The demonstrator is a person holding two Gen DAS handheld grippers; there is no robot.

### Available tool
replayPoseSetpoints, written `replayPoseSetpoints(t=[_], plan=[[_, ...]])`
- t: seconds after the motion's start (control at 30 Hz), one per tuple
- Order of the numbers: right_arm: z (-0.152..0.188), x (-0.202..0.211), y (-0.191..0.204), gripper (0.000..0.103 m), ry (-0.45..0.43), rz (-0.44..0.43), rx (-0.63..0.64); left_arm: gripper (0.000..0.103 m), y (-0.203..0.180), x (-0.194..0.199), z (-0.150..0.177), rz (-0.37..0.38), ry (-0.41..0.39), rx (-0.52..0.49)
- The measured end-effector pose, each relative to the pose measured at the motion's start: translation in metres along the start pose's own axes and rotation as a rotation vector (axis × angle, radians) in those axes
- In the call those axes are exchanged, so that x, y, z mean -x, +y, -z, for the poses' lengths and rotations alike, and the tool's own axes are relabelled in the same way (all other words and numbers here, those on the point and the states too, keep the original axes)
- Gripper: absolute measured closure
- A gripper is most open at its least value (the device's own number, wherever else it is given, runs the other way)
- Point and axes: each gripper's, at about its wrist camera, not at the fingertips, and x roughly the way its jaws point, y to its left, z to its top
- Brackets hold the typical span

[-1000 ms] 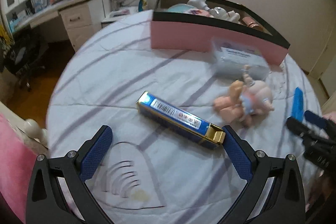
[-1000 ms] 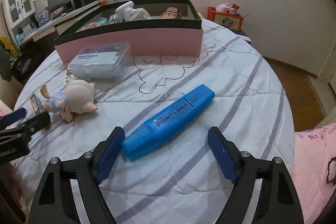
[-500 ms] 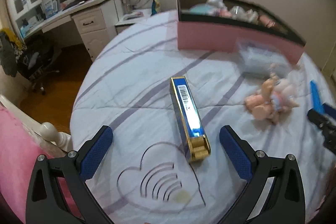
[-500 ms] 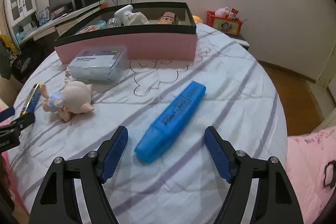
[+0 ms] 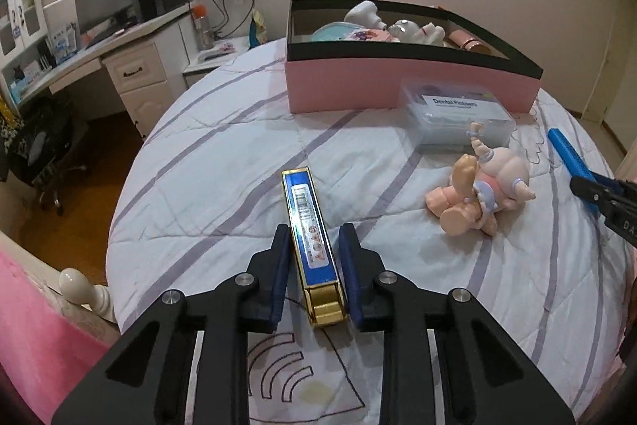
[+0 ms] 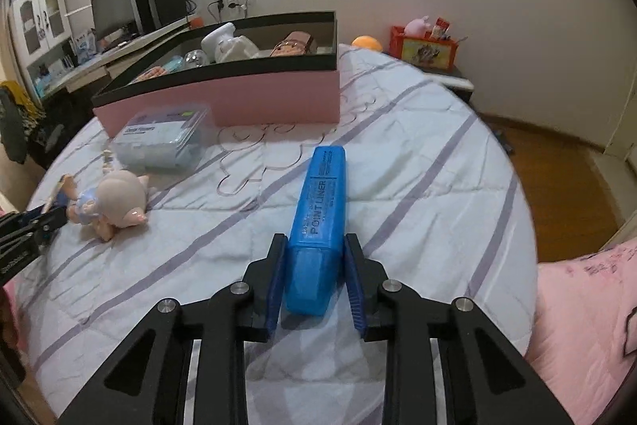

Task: Organize rigid objects
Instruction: 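Grasp the gold-blue battery box with the left gripper while the right grasps the blue highlighter, then carry both items into the pink box and lower them inside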

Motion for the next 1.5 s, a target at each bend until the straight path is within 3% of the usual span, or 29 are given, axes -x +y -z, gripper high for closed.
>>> replayPoseSetpoints(t=[0.13,0.2,0.27,0.37,0.5,0.87,1.2,1.5], plan=[[-0.013,-0.011,0.001,0.06,0.019,0.035,0.015,0.078,0.001,0.0,0.001,0.008,-0.008,-0.003],[-0.015,-0.015,0.002,0.062,0.025,0.037,0.03,0.079,0.002,-0.001,0.001,0.016,-0.018,0.0],[-0.014,-0.012,0.001,0.076,0.013,-0.005,0.033,0.087,0.004,0.002,0.002,0.027,-0.022,0.005],[-0.01,-0.006,-0.002,0.076,-0.009,-0.045,0.011,0.088,0.01,0.004,0.001,0.08,-0.019,0.052],[-0.009,0.007,-0.004,0.076,-0.049,-0.149,-0.051,0.088,0.009,0.006,-0.001,0.082,-0.031,0.063],[-0.031,0.028,0.012,0.076,-0.114,-0.212,-0.018,0.088,-0.01,0.029,-0.029,0.1,-0.103,0.007],[-0.083,0.016,0.018,0.076,-0.154,-0.223,0.039,0.088,-0.046,0.024,-0.107,0.13,-0.181,-0.103],[-0.15,-0.038,0.024,0.076,-0.132,-0.216,0.049,0.088,-0.084,-0.043,-0.18,0.124,-0.101,-0.178]])
